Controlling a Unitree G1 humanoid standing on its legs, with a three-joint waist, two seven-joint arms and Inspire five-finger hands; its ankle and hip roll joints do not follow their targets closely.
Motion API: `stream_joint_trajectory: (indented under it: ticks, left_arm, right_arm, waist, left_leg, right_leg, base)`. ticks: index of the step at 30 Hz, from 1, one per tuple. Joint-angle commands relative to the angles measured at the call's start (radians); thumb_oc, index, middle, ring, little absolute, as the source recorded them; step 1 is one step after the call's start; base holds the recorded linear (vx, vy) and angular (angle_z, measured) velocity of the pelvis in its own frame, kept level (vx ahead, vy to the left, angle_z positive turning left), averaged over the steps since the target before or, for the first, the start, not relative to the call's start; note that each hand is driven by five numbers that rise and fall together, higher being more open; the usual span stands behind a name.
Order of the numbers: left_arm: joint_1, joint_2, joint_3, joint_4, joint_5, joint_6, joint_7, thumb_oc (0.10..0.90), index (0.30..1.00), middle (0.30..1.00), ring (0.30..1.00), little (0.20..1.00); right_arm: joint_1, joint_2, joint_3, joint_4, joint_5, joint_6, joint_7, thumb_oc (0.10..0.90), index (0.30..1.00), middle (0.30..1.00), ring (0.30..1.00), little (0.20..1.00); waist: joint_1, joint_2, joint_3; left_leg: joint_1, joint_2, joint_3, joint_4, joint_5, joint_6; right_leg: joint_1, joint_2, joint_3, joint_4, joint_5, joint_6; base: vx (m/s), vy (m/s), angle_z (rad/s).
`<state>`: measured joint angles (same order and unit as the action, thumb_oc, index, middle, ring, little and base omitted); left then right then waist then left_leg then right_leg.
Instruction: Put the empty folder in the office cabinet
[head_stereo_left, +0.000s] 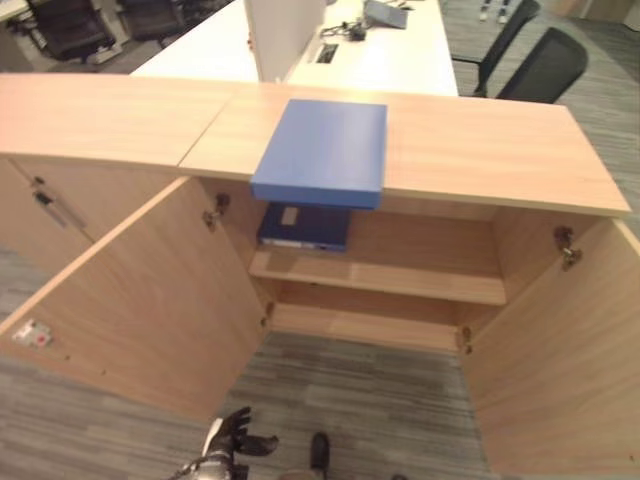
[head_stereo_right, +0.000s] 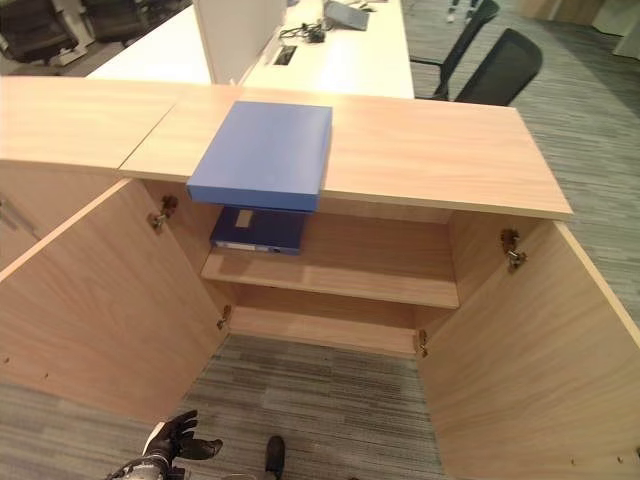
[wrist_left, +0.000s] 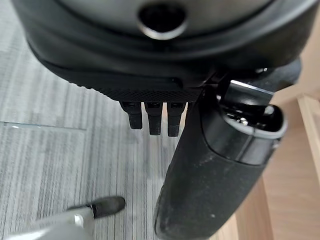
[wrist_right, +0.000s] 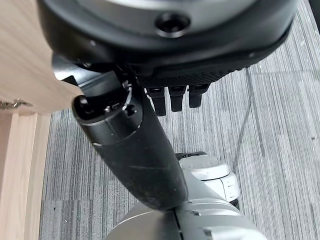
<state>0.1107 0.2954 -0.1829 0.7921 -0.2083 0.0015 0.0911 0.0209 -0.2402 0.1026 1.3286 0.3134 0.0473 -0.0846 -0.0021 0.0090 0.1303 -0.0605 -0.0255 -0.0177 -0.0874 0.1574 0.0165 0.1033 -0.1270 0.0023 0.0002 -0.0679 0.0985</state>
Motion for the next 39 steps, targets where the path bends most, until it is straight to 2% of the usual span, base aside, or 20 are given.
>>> stream_joint_trajectory:
  ticks: [1, 10, 12, 15, 19, 20, 21, 22, 23, 24, 25, 28, 30, 35, 39]
  left_arm:
    - [-0.007, 0.002, -0.001, -0.095, -0.099, -0.041, -0.046, 0.800, 0.900, 0.900, 0.900, 0.900]
    - [0.023, 0.062, -0.003, -0.404, -0.262, -0.043, -0.088, 0.800, 0.900, 0.900, 0.900, 0.900]
    - [0.024, 0.076, 0.030, -0.521, -0.291, -0.058, -0.070, 0.800, 0.900, 0.900, 0.900, 0.900]
    - [0.028, 0.086, 0.058, -0.579, -0.295, -0.065, -0.054, 0.800, 0.900, 0.900, 0.900, 0.900]
    - [0.028, 0.073, 0.122, -0.651, -0.282, -0.064, 0.000, 0.800, 0.900, 0.900, 0.900, 0.900]
    - [0.029, 0.073, 0.122, -0.652, -0.282, -0.063, 0.000, 0.800, 0.900, 0.900, 0.900, 0.900]
    - [0.035, 0.064, 0.140, -0.671, -0.271, -0.063, 0.013, 0.800, 0.900, 0.900, 0.900, 0.900]
    - [0.057, 0.064, 0.178, -0.709, -0.252, -0.057, 0.035, 0.800, 0.900, 0.900, 0.900, 0.900]
    - [0.088, 0.051, 0.225, -0.715, -0.205, -0.051, 0.047, 0.800, 0.900, 0.900, 0.900, 0.900]
    - [0.088, 0.051, 0.226, -0.714, -0.205, -0.052, 0.047, 0.800, 0.900, 0.900, 0.900, 0.900]
    - [0.081, 0.049, 0.220, -0.692, -0.204, -0.054, 0.047, 0.800, 0.900, 0.900, 0.900, 0.900]
    - [0.062, 0.048, 0.189, -0.660, -0.207, -0.053, 0.044, 0.800, 0.900, 0.900, 0.900, 0.900]
    - [0.061, 0.037, 0.161, -0.639, -0.201, -0.050, 0.032, 0.800, 0.900, 0.900, 0.900, 0.900]
    - [0.069, 0.032, 0.133, -0.605, -0.248, -0.030, 0.023, 0.800, 0.900, 0.900, 0.900, 0.900]
    - [0.056, 0.043, 0.105, -0.575, -0.259, -0.016, 0.031, 0.800, 0.900, 0.900, 0.900, 0.900]
  right_arm:
    - [-0.021, -0.043, -0.011, -0.030, -0.029, -0.008, 0.026, 0.800, 0.900, 0.900, 0.900, 0.900]
    - [-0.036, -0.026, -0.042, -0.094, 0.025, -0.006, 0.040, 0.800, 0.900, 0.900, 0.900, 0.900]
    - [-0.034, -0.009, -0.039, -0.118, 0.041, -0.005, 0.043, 0.800, 0.900, 0.900, 0.900, 0.900]
    - [-0.024, 0.003, -0.032, -0.135, 0.046, -0.003, 0.054, 0.800, 0.900, 0.900, 0.900, 0.900]
    - [0.002, 0.029, -0.034, -0.175, 0.085, -0.001, 0.059, 0.800, 0.900, 0.900, 0.900, 0.900]
    - [0.003, 0.029, -0.033, -0.175, 0.085, -0.001, 0.059, 0.800, 0.900, 0.900, 0.900, 0.900]
    - [0.008, 0.037, -0.035, -0.184, 0.101, -0.002, 0.062, 0.800, 0.900, 0.900, 0.900, 0.900]
    - [0.012, 0.039, -0.034, -0.212, 0.125, 0.000, 0.067, 0.800, 0.900, 0.900, 0.900, 0.900]
    - [0.002, 0.049, -0.026, -0.250, 0.138, -0.001, 0.065, 0.800, 0.900, 0.900, 0.900, 0.900]
    - [0.002, 0.049, -0.026, -0.251, 0.138, -0.001, 0.064, 0.800, 0.900, 0.900, 0.900, 0.900]
    - [-0.007, 0.047, -0.021, -0.261, 0.143, -0.003, 0.066, 0.800, 0.900, 0.900, 0.900, 0.900]
    - [-0.016, 0.031, -0.019, -0.267, 0.157, -0.003, 0.052, 0.800, 0.900, 0.900, 0.900, 0.900]
    - [-0.019, 0.025, -0.020, -0.239, 0.161, -0.003, 0.048, 0.800, 0.900, 0.900, 0.900, 0.900]
    - [-0.032, -0.006, -0.019, -0.185, 0.134, 0.001, 0.046, 0.800, 0.900, 0.900, 0.900, 0.900]
    - [-0.054, -0.025, -0.022, -0.163, 0.147, 0.000, 0.029, 0.800, 0.900, 0.900, 0.900, 0.900]
  waist:
    - [0.007, 0.024, -0.005]
    - [0.003, 0.039, -0.018]
    - [0.010, 0.038, -0.017]
    - [0.015, 0.036, -0.016]
    - [0.029, 0.032, -0.007]
    - [0.030, 0.031, -0.007]
    - [0.032, 0.028, 0.001]
    - [0.039, 0.030, 0.036]
    - [0.053, 0.033, 0.051]
    - [0.050, 0.035, 0.049]
    - [0.041, 0.035, 0.061]
    - [0.019, 0.021, 0.093]
    - [0.010, 0.003, 0.088]
    - [0.001, 0.005, 0.072]
    - [0.002, 0.017, 0.090]
  left_leg:
    - [0.061, 0.004, -0.047, 0.000, -0.130, -0.006]
    - [0.084, -0.022, -0.013, 0.000, -0.158, 0.008]
    - [0.085, -0.031, -0.008, 0.000, -0.165, 0.014]
    - [0.091, -0.037, -0.002, 0.000, -0.171, 0.019]
    - [0.108, -0.057, -0.014, 0.000, -0.178, 0.037]
    - [0.107, -0.058, -0.013, 0.000, -0.178, 0.037]
    - [0.119, -0.064, -0.014, 0.000, -0.183, 0.045]
    - [0.147, -0.069, -0.001, 0.000, -0.191, 0.066]
    - [0.199, -0.064, 0.037, 0.000, -0.241, 0.064]
    - [0.199, -0.060, 0.035, 0.000, -0.242, 0.062]
    - [0.192, -0.057, 0.033, 0.000, -0.228, 0.057]
    - [0.201, -0.060, -0.015, 0.000, -0.241, 0.031]
    - [0.195, -0.070, -0.050, 0.000, -0.249, 0.019]
    - [0.170, -0.020, -0.086, 0.000, -0.251, 0.008]
    - [0.128, 0.017, -0.100, 0.000, -0.239, -0.005]
  right_leg:
    - [-0.064, 0.000, -0.032, 0.051, 0.024, 0.036]
    - [-0.056, -0.043, -0.048, 0.043, 0.052, 0.069]
    - [-0.066, -0.054, -0.050, 0.051, 0.063, 0.077]
    - [-0.074, -0.061, -0.058, 0.076, 0.068, 0.080]
    - [-0.117, -0.077, -0.055, 0.231, 0.082, 0.073]
    - [-0.121, -0.078, -0.053, 0.236, 0.079, 0.073]
    - [-0.155, -0.081, -0.040, 0.314, 0.117, 0.064]
    - [-0.235, -0.090, -0.042, 0.484, 0.217, 0.051]
    - [-0.302, -0.136, -0.194, 0.531, 0.147, 0.054]
    - [-0.298, -0.133, -0.199, 0.525, 0.146, 0.052]
    - [-0.324, -0.094, -0.211, 0.440, 0.149, 0.037]
    - [-0.342, -0.002, -0.135, 0.125, 0.182, 0.060]
    - [-0.323, 0.009, -0.107, 0.029, 0.223, 0.067]
    - [-0.319, 0.026, -0.154, 0.035, 0.216, 0.041]
    - [-0.362, 0.039, -0.177, 0.081, 0.170, 0.015]
  base:
    - [0.04, 0.086, -0.16]
    - [0.03, 0.079, -0.07]
    - [0.01, 0.081, -0.05]
    - [0.02, 0.065, -0.08]
    - [0.02, 0.079, -0.02]
    - [0.03, 0.060, -0.09]
    - [0.00, 0.113, -0.22]
    - [0.19, 0.190, -0.37]
    - [0.19, 0.153, -0.66]
    - [0.18, 0.014, -0.92]
    - [0.04, -0.127, -1.10]
    - [0.12, -0.200, -0.11]
    - [0.28, -0.244, 1.57]
    - [0.22, -0.218, 0.59]
    - [0.07, -0.141, 0.35]
